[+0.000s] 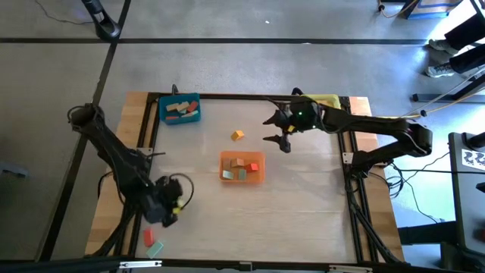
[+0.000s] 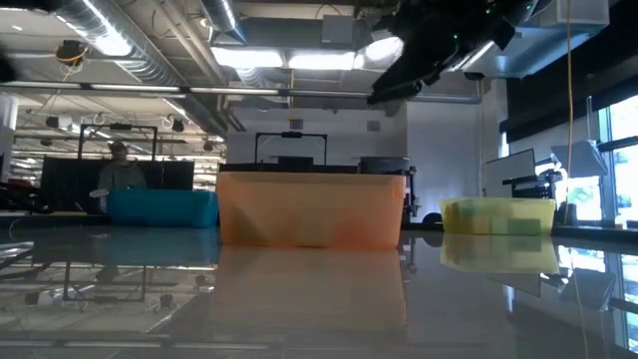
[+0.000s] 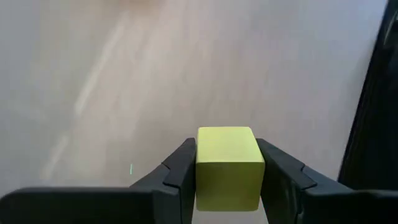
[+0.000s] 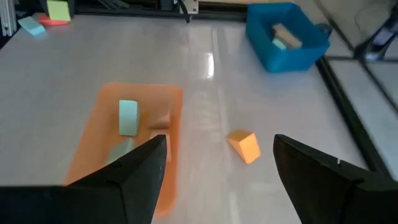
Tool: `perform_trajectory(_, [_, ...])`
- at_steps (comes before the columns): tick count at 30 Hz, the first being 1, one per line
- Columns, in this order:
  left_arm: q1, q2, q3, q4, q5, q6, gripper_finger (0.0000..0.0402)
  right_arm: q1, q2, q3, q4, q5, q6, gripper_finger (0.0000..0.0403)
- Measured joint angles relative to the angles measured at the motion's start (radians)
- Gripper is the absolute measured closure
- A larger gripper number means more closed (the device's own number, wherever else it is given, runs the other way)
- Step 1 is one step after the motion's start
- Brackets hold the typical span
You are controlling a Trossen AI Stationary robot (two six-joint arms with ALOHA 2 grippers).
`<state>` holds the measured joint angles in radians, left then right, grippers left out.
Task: Sort blocks by size
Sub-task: Put the light green cube block into the yellow bin
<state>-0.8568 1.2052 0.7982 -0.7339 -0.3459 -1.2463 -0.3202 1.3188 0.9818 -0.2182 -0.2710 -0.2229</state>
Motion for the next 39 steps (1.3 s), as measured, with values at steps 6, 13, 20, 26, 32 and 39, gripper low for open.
perform_trajectory(6, [0.179, -0.091, 0.0, 0.08, -0.119, 0.205, 0.028, -0.001, -0.004, 0.0, 0.03, 0.018, -0.02, 0.011])
perform_trajectory(13, [0.44, -0.138, 0.0, 0.24, -0.126, 0.574, 0.0278, -0.001, 0.0, 0.0, 0.138, 0.057, -0.025, 0.011])
perform_trajectory(20, [0.701, -0.14, -0.001, 0.455, 0.029, 0.866, 0.0277, 0.0, 0.013, 0.0, 0.203, 0.05, -0.195, 0.011])
perform_trajectory(26, [0.885, -0.127, -0.063, 0.758, 0.308, 0.968, 0.0277, 0.03, 0.051, 0.0, 0.218, -0.001, -0.291, 0.011])
perform_trajectory(32, [0.994, -0.078, -0.158, 1.031, 0.418, 0.87, 0.0277, 0.147, 0.071, 0.0, 0.327, 0.11, -0.41, 0.011])
perform_trajectory(39, [1.019, 0.051, -0.16, 1.295, 0.458, 0.788, 0.0277, 0.242, 0.121, 0.001, 0.464, 0.209, -0.568, 0.011])
